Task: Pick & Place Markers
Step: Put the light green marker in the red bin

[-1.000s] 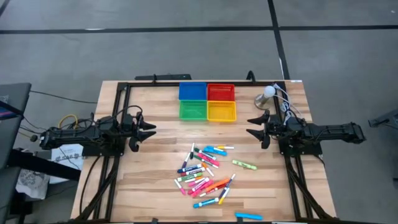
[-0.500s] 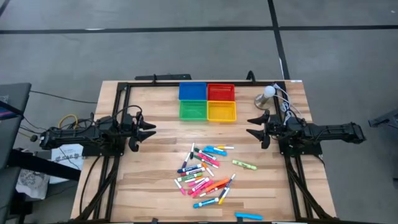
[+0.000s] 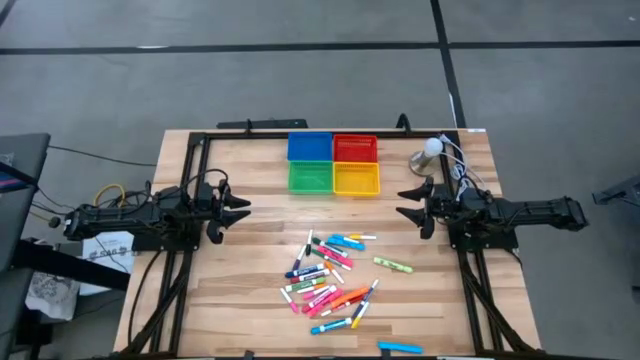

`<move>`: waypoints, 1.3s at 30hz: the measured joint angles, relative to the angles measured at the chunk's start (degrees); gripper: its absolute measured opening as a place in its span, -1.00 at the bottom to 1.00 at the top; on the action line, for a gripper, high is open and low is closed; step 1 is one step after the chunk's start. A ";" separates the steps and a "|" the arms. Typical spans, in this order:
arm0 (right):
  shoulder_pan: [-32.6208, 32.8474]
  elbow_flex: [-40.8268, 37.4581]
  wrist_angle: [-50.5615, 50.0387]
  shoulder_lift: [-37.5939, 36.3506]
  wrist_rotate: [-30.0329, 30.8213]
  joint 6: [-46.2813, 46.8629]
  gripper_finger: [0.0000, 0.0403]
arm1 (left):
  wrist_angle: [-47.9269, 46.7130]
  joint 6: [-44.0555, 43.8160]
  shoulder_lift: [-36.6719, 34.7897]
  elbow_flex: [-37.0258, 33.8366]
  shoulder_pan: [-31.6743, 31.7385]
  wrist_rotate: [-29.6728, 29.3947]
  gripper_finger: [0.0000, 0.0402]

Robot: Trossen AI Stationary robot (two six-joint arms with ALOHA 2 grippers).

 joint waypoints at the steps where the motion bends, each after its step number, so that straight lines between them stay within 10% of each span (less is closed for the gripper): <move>1: 0.01 0.00 0.03 0.00 0.00 1.52 0.21 | 0.00 -0.01 0.01 0.00 0.00 -0.01 -0.30; 24: -0.16 4.44 2.62 0.23 0.09 5.36 0.21 | 0.45 0.00 0.02 0.00 0.02 0.00 -0.30; 39: 5.92 28.77 -27.45 16.13 -2.84 6.04 0.21 | 0.58 0.00 0.01 0.00 0.02 0.00 -0.30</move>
